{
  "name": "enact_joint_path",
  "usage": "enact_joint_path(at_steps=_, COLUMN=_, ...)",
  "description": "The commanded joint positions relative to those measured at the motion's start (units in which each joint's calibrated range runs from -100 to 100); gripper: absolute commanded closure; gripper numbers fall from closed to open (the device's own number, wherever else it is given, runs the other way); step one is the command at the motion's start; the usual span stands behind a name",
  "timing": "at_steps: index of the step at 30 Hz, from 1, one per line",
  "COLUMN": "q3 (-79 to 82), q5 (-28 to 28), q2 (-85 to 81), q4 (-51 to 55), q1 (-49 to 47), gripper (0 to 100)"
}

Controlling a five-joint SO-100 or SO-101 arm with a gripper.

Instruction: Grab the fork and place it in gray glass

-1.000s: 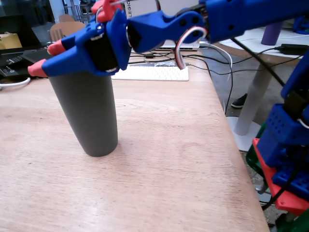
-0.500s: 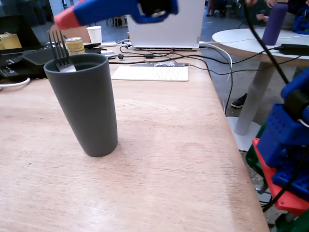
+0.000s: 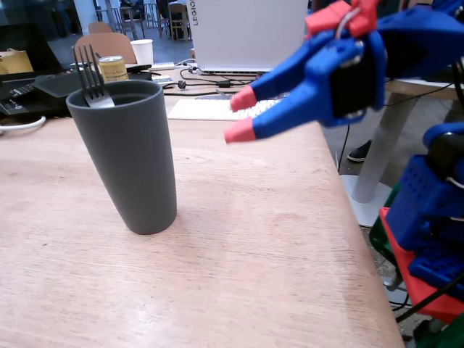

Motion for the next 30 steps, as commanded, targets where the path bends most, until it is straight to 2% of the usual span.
enact_joint_path(at_steps=1, q3=7.2, q5=-1.22, q2=-6.34, q4=-0.75, q1=0.36, gripper=78)
enact_joint_path(at_steps=5, q3=10.6, q5=-4.0, q2=-8.23, q4=-0.42, q1=0.36, gripper=78)
enact_joint_path(at_steps=11, q3=21.83, q5=-3.71, q2=-16.29, q4=0.15, q1=0.36, gripper=79)
enact_joint_path(at_steps=15, q3=25.98, q5=-4.2, q2=-16.55, q4=0.15, q1=0.02, gripper=100)
enact_joint_path(at_steps=23, q3=29.38, q5=-4.25, q2=-17.92, q4=0.32, q1=-0.15, gripper=100)
enact_joint_path(at_steps=30, q3=29.38, q5=-4.25, q2=-17.92, q4=5.57, q1=-0.15, gripper=100)
